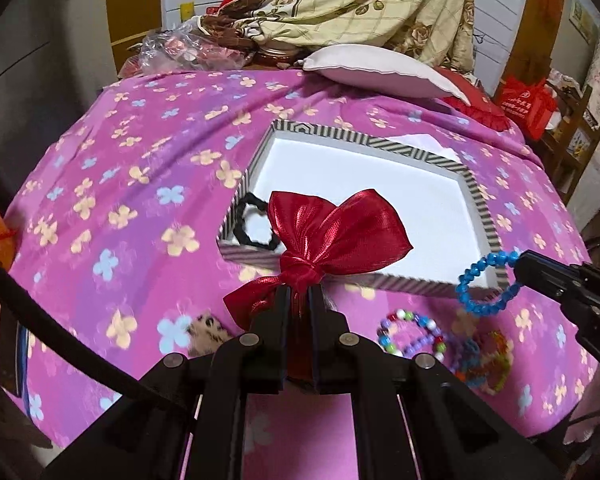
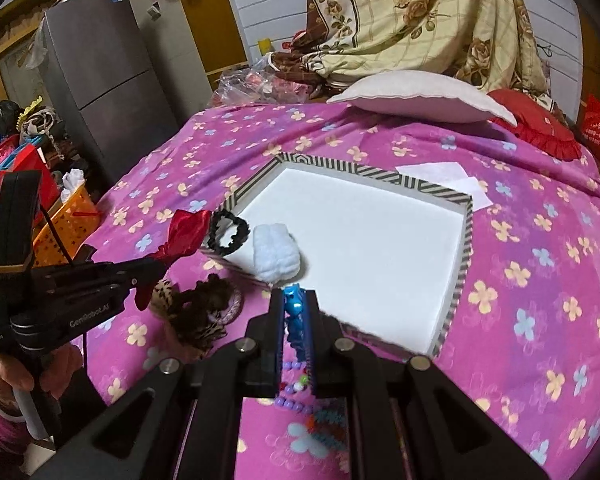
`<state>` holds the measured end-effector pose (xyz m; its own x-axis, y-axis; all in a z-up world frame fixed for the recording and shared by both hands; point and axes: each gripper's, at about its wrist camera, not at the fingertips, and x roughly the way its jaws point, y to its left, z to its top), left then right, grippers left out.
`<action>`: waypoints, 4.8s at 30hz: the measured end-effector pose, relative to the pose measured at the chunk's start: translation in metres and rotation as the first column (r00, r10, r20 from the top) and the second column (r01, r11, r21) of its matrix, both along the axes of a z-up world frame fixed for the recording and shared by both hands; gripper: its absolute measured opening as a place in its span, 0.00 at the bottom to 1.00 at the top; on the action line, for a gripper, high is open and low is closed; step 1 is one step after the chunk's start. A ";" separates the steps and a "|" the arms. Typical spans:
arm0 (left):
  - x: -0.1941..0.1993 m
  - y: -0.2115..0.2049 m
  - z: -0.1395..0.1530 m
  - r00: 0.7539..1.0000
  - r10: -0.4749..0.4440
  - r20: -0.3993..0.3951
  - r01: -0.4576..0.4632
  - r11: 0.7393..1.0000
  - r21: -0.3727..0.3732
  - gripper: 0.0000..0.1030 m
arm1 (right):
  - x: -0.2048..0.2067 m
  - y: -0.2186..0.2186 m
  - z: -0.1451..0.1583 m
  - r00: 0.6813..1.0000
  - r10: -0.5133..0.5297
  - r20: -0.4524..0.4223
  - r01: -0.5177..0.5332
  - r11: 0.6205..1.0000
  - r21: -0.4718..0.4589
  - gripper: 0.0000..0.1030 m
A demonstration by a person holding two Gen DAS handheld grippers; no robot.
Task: Organize jewelry
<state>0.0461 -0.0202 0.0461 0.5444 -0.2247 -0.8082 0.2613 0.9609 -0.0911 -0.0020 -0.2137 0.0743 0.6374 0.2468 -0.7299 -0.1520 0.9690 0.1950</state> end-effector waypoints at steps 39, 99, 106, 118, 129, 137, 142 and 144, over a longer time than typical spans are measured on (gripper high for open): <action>0.144 -0.035 -0.047 0.994 0.083 -0.072 -0.075 0.990 0.119 0.20 | 0.115 -0.026 -0.086 0.977 -0.063 -0.203 0.067 0.998 0.014 0.09; -0.055 0.005 -0.008 0.990 0.121 0.076 -0.127 0.988 0.087 0.44 | -0.052 0.001 -0.030 0.987 -0.145 -0.067 0.143 0.989 -0.030 0.54; -0.071 0.012 -0.005 0.988 0.137 0.074 -0.142 0.988 0.065 0.44 | -0.069 0.006 -0.027 0.989 -0.140 -0.054 0.138 0.989 -0.050 0.58; -0.091 0.012 -0.002 0.988 0.130 0.084 -0.135 0.989 0.065 0.44 | -0.085 0.005 -0.022 0.988 -0.146 -0.047 0.144 0.988 -0.050 0.59; -0.095 0.012 -0.003 0.988 0.128 0.085 -0.134 0.989 0.071 0.44 | -0.091 0.004 -0.022 0.988 -0.144 -0.051 0.141 0.989 -0.049 0.60; -0.099 0.012 -0.004 0.988 0.130 0.084 -0.137 0.988 0.072 0.44 | -0.091 0.005 -0.022 0.988 -0.143 -0.052 0.141 0.989 -0.049 0.60; -0.101 0.013 -0.006 0.988 0.130 0.080 -0.136 0.988 0.075 0.44 | -0.091 0.006 -0.023 0.988 -0.144 -0.056 0.141 0.989 -0.051 0.61; -0.101 0.013 -0.007 0.988 0.131 0.078 -0.136 0.988 0.074 0.44 | -0.091 0.007 -0.023 0.988 -0.142 -0.058 0.139 0.989 -0.051 0.61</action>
